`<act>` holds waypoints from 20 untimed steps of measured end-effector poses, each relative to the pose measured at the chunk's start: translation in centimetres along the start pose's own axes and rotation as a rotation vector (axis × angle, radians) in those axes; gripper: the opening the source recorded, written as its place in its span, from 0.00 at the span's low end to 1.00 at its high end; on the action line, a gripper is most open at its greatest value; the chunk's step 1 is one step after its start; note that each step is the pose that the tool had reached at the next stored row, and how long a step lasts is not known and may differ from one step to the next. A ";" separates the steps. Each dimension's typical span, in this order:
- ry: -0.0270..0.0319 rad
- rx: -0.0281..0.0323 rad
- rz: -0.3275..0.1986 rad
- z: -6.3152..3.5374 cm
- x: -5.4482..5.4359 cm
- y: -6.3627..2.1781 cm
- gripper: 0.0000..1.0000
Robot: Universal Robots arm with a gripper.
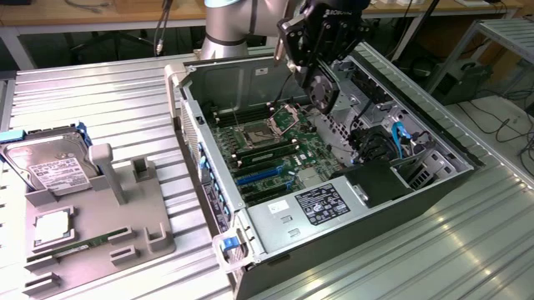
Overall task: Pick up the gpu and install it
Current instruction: 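Pick up the gpu and move the gpu toward the slot, then insert the gpu into the slot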
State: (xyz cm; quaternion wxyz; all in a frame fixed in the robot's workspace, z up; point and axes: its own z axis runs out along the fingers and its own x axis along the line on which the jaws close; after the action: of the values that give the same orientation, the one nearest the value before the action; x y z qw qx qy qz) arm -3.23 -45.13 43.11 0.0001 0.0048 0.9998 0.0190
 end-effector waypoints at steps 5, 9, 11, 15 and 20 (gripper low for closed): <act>0.0000 0.0000 0.000 0.02 -1.1 0.02 0.28; 0.0000 0.0000 0.000 0.02 -1.1 0.02 0.28; 0.0000 0.0000 0.000 0.02 -1.1 0.02 0.28; 0.0000 0.0000 0.000 0.02 -1.1 0.02 0.28; 0.0003 0.0001 -0.008 0.02 -1.1 0.02 0.28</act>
State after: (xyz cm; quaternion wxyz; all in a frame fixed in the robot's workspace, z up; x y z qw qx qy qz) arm -2.17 -45.12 43.09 0.0000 0.0010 0.9998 0.0189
